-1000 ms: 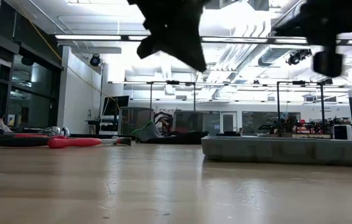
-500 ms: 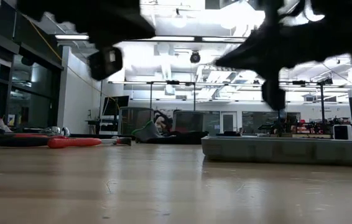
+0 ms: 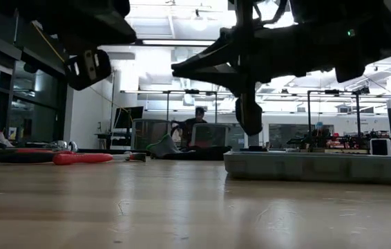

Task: Prefit tool cases
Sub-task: Put the screwdriver bit set into the gray tool case

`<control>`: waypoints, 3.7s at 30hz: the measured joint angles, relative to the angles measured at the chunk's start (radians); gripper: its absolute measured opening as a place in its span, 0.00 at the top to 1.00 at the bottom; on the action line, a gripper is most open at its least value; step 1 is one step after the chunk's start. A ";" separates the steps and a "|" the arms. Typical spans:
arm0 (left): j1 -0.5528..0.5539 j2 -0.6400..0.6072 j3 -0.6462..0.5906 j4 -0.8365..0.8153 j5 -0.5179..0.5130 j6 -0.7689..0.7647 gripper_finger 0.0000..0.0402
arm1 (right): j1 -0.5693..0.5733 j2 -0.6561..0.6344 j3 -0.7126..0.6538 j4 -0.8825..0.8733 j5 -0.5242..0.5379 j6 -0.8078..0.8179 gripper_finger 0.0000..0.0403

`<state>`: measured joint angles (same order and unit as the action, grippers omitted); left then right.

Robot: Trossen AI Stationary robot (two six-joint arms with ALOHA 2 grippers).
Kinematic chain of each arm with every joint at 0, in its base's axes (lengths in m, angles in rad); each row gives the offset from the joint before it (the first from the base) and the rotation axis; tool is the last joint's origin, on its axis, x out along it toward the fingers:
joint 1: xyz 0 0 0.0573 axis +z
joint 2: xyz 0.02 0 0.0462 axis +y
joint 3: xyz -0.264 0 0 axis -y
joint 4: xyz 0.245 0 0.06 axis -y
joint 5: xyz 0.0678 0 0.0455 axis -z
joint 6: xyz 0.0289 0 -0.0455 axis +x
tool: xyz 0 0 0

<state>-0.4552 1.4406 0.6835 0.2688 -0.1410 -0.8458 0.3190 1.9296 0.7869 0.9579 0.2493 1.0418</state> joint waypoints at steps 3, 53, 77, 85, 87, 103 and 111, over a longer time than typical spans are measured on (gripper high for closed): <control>-0.005 0.000 0.001 -0.002 0.000 -0.011 1.00 | 0.000 0.002 0.001 0.003 -0.006 0.007 1.00; -0.017 0.000 0.001 -0.026 -0.079 -0.041 1.00 | 0.026 0.038 -0.130 0.130 0.047 0.085 1.00; -0.038 -0.001 0.001 -0.045 -0.079 -0.045 1.00 | -0.007 0.082 -0.122 0.233 -0.019 0.071 1.00; -0.043 -0.001 0.001 -0.047 -0.095 -0.043 1.00 | -0.009 -0.042 -0.121 0.225 0.026 -0.044 1.00; -0.044 -0.001 0.001 -0.047 -0.117 -0.043 1.00 | -0.009 -0.090 -0.119 0.181 0.038 -0.056 1.00; -0.035 -0.001 0.001 -0.047 -0.166 -0.039 1.00 | -0.034 -0.013 -0.119 0.171 -0.017 -0.007 1.00; -0.037 -0.001 0.001 -0.048 -0.156 -0.040 1.00 | -0.050 0.021 -0.119 0.238 -0.015 -0.021 1.00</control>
<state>-0.4923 1.4399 0.6842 0.2211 -0.2974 -0.8861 0.2690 1.9509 0.6680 1.1956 0.2339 1.0213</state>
